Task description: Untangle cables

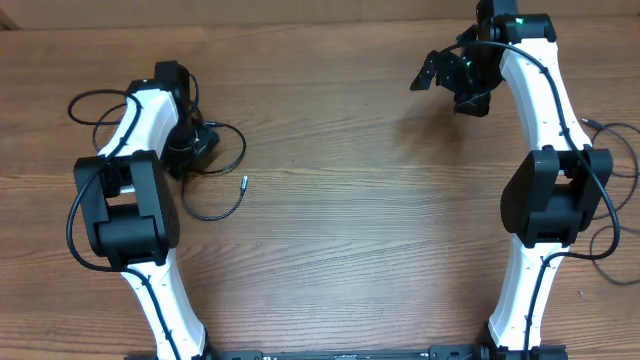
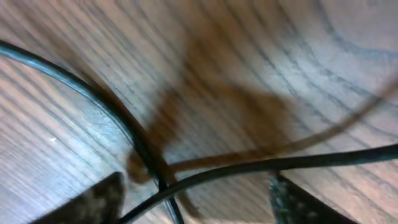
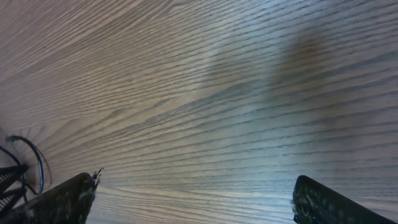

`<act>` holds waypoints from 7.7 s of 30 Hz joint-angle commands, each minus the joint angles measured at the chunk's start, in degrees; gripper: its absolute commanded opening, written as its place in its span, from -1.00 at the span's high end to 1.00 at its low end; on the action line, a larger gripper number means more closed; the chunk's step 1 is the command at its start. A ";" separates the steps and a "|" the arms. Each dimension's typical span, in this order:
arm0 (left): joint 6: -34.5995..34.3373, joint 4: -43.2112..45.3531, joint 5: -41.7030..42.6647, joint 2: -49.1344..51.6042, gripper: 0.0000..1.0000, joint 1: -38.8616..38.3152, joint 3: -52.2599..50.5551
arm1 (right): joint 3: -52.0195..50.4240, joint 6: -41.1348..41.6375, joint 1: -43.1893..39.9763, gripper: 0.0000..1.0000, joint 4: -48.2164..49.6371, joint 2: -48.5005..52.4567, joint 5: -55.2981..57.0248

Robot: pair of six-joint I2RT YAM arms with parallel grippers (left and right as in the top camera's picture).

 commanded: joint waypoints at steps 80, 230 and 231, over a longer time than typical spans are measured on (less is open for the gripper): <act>10.82 -24.30 10.97 2.21 -0.99 -3.80 37.00 | -20.35 24.26 0.98 0.93 36.61 1.86 13.25; 27.78 -18.43 9.49 2.23 -0.99 -7.15 37.00 | -41.42 16.17 6.34 -1.00 -13.14 -94.29 33.73; 27.80 -18.43 9.49 2.23 -0.99 -7.15 37.00 | -42.58 16.17 6.34 -1.00 -11.91 -94.42 34.12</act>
